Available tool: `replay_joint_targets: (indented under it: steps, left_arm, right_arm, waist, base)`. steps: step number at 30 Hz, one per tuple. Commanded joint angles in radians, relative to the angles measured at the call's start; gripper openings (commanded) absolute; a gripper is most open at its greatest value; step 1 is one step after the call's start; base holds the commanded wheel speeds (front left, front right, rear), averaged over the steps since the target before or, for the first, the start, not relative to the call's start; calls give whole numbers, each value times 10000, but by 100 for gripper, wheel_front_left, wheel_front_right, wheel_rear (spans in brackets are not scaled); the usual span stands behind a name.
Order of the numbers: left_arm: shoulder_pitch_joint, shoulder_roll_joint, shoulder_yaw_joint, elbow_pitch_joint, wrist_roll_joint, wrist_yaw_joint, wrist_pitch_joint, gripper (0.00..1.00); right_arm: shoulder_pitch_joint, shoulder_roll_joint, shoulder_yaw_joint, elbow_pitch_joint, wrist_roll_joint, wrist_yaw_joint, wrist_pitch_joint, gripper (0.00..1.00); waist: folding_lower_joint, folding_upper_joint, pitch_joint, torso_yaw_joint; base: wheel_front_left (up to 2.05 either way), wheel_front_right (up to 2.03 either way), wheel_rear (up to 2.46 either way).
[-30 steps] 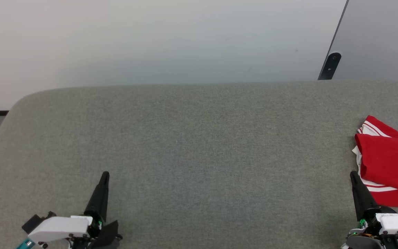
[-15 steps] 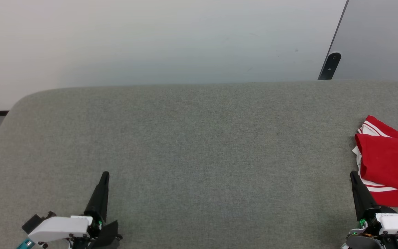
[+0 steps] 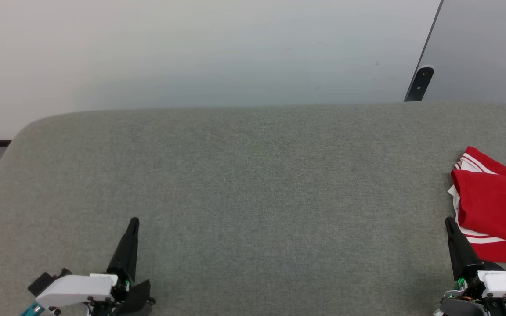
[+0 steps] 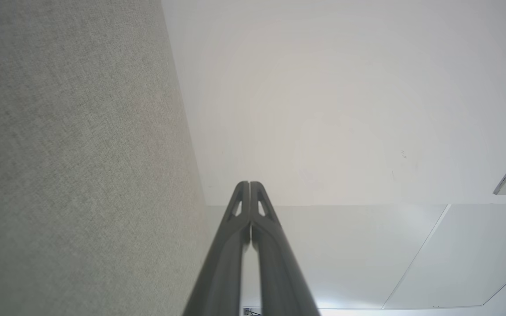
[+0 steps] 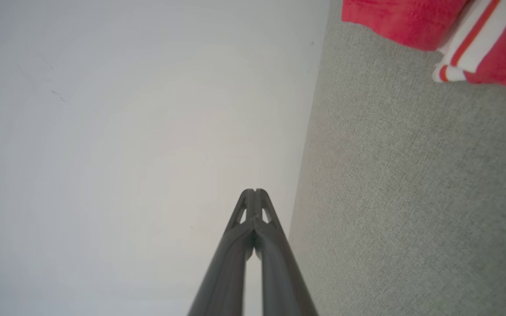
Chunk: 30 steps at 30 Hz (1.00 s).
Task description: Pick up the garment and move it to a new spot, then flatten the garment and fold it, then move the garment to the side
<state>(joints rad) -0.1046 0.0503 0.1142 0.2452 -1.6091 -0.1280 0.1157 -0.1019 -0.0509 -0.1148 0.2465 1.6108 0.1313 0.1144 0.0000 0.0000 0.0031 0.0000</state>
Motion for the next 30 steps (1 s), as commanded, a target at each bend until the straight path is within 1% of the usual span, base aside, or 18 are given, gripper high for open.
replay_joint_targets:
  steps: [1, 30]
  left_arm:
    - [-97, -13, 17, 10, -68, -49, 7, 0]
    - [-97, -13, 16, 10, -69, -49, 5, 0]
  right_arm:
    - [-137, 28, -5, -33, 41, -10, 28, 0]
    - [-137, 26, -4, -34, 42, -10, 27, 0]
  waist:
    - [0, 0, 0, 0]
    - [0, 0, 0, 0]
  base:
    - [0, 0, 0]
    - [0, 0, 0]
